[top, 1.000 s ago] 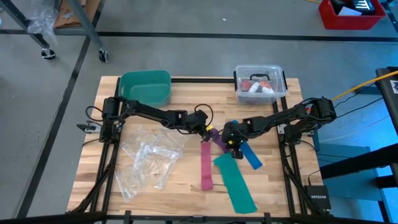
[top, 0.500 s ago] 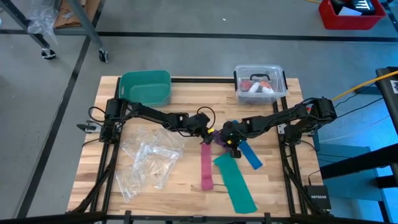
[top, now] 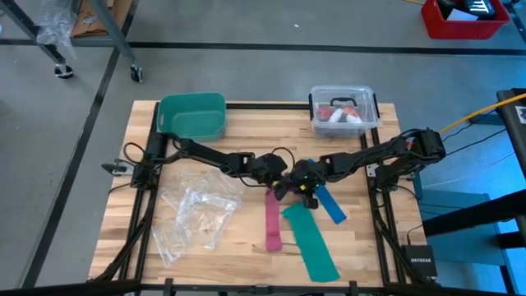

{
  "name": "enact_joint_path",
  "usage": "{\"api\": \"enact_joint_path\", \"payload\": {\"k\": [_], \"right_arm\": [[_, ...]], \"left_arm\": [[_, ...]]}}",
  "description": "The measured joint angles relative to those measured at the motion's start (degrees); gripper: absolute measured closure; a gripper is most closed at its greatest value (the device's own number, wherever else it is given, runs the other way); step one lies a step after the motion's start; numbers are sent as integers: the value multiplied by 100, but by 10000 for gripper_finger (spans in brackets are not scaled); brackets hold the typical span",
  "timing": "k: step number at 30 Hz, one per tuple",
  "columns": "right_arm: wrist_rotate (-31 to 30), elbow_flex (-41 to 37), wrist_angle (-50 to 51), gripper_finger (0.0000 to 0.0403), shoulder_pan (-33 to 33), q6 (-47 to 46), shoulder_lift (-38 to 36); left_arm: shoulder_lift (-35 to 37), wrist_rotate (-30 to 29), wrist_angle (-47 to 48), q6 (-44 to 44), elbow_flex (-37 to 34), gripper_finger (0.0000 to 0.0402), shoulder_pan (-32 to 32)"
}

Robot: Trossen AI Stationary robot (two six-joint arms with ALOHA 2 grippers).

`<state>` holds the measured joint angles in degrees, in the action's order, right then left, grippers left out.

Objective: Roll bandage
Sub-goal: Roll the purple bandage

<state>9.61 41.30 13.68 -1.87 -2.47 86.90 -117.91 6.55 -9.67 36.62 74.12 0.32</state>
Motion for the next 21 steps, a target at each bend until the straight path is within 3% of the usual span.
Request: {"api": "enact_joint_path", "payload": {"k": [8, 21], "right_arm": [[-510, 454, 216, 402, 4, 565, -62], [-1292, 612, -112, 402, 178, 1086, -60]], "left_arm": [[271, -146, 447, -331, 64, 402, 69], [1823, -2052, 2953, -1347, 86, 402, 214]]}}
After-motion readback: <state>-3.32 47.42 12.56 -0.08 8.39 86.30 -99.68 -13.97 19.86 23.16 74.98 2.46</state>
